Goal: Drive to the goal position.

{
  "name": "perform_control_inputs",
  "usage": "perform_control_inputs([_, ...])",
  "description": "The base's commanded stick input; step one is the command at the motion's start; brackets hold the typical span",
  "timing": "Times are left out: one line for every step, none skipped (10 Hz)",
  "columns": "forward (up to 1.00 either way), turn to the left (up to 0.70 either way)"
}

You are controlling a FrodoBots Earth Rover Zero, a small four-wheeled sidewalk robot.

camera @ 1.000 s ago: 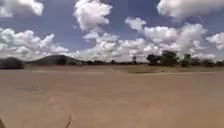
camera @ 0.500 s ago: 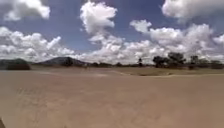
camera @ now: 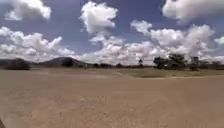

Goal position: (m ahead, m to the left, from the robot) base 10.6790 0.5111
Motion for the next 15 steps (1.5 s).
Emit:
perform_control_inputs([0.7,0.0])
perform_control_inputs([0.7,0.0])
perform_control_inputs([0.7,0.0])
perform_control_inputs([0.7,0.0])
perform_control_inputs([0.7,0.0])
perform_control_inputs([0.7,0.0])
perform_control_inputs([0.7,0.0])
perform_control_inputs([0.7,0.0])
perform_control_inputs([0.7,0.0])
perform_control_inputs([0.7,0.0])
perform_control_inputs([0.7,0.0])
perform_control_inputs([0.83,0.0])
perform_control_inputs([0.85,0.0])
perform_control_inputs([0.85,0.0])
perform_control_inputs([0.85,0.0])
